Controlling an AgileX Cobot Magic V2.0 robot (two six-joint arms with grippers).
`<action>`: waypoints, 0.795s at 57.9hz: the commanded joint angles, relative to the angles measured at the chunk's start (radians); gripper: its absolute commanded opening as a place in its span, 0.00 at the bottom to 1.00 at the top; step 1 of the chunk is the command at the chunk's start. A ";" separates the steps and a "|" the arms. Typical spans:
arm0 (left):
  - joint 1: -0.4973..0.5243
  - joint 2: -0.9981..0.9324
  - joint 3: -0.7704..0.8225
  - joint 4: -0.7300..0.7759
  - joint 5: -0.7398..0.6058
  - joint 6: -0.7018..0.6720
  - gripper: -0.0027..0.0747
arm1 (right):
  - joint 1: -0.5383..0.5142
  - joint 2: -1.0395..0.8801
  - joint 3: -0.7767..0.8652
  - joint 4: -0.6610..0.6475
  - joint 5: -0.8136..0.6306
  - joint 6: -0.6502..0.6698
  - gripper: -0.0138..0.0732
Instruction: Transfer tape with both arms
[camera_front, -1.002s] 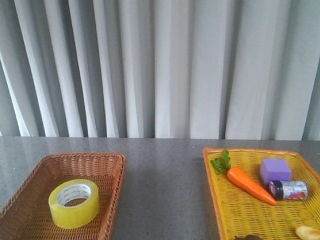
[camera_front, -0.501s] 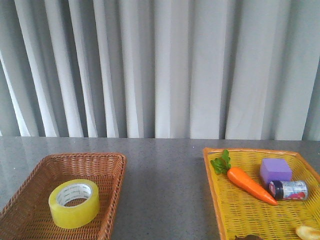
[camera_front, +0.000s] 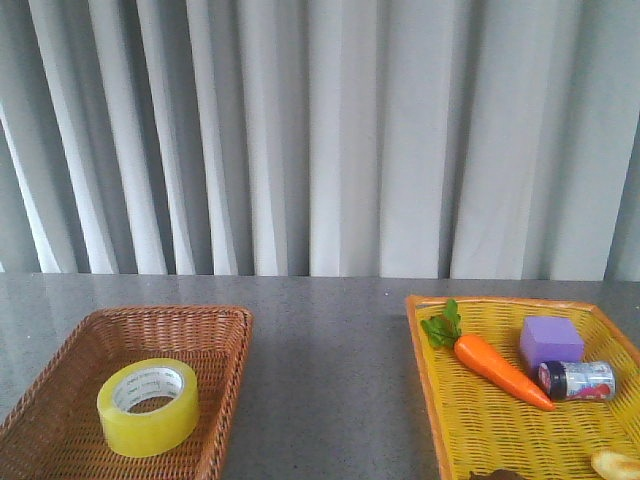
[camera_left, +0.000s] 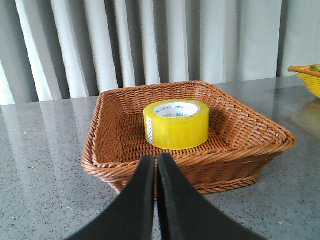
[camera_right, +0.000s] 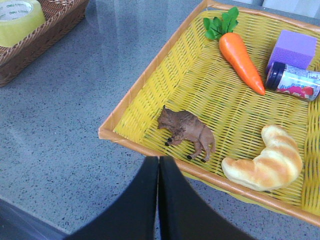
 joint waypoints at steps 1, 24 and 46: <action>0.004 -0.017 -0.008 -0.013 -0.080 -0.011 0.03 | -0.006 0.003 -0.024 -0.003 -0.063 -0.001 0.15; 0.004 -0.017 -0.008 -0.013 -0.080 -0.011 0.03 | -0.002 -0.019 -0.002 -0.011 -0.088 -0.002 0.15; 0.004 -0.017 -0.008 -0.013 -0.080 -0.011 0.03 | -0.297 -0.434 0.529 -0.048 -0.714 0.043 0.15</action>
